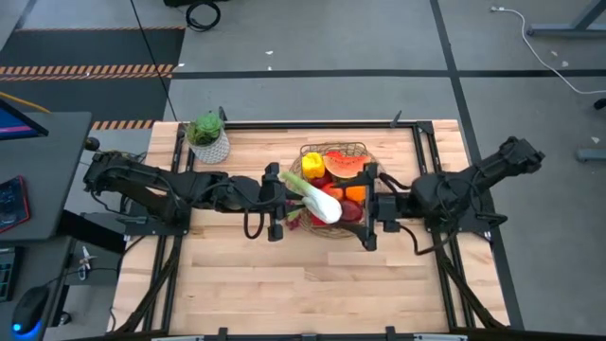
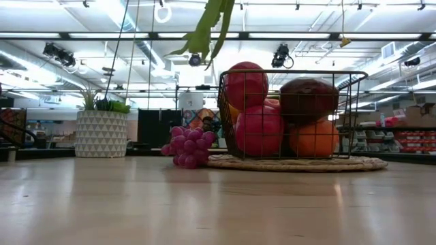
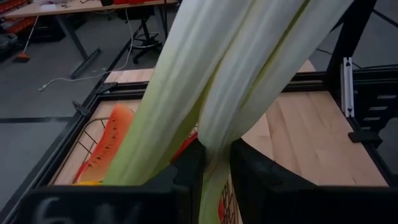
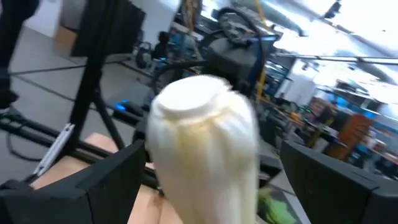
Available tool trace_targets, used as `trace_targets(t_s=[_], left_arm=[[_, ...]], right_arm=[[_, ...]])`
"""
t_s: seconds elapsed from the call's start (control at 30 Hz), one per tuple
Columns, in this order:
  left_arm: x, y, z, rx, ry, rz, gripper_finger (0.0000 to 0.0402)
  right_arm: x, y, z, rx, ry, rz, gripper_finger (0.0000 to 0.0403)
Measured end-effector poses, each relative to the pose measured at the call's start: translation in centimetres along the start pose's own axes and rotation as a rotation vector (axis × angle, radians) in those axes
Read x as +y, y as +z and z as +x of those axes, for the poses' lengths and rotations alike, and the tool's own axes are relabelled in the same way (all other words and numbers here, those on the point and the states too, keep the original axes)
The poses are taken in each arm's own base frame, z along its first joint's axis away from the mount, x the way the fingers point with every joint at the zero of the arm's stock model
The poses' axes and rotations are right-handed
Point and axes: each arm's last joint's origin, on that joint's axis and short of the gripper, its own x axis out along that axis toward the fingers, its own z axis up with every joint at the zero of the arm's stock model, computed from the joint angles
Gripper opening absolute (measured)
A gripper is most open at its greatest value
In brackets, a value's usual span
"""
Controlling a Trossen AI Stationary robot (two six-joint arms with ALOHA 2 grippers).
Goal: Build produce basket
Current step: Put the spring onions into the wire basket
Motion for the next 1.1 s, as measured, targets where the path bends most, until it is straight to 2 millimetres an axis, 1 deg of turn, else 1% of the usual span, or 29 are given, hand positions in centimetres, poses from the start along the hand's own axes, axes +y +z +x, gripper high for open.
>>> trace_targets(t_s=[0.2,0.3,0.53,0.8,0.87,0.93,1.1], left_arm=[[0.0,0.0,0.0,-0.002,0.0,-0.001,0.0076],[0.0,0.0,0.0,-0.004,0.001,-0.002,0.0076],[0.0,0.1,0.0,-0.006,0.001,-0.009,0.0076],[0.0,0.1,0.0,-0.007,0.001,-0.017,0.008],[0.0,0.1,0.0,-0.007,0.001,-0.034,0.0091],[0.1,0.1,0.0,-0.007,0.005,-0.037,0.0111],[0.1,0.1,0.0,-0.007,0.01,-0.055,0.0186]], right_arm=[[-0.6,-0.3,0.6,-0.061,0.067,-0.009,0.0375],[-1.0,-0.3,0.8,-0.079,0.067,-0.005,0.0368],[-1.6,-0.4,0.9,-0.091,0.05,0.006,0.0327],[-1.6,-0.4,0.9,-0.088,0.05,0.005,0.0272],[-1.6,-0.4,0.9,-0.087,0.05,0.005,0.0259],[-1.6,-0.4,0.9,-0.087,0.05,0.005,0.025],[-1.5,-0.4,0.9,-0.086,0.052,0.008,0.0242]])
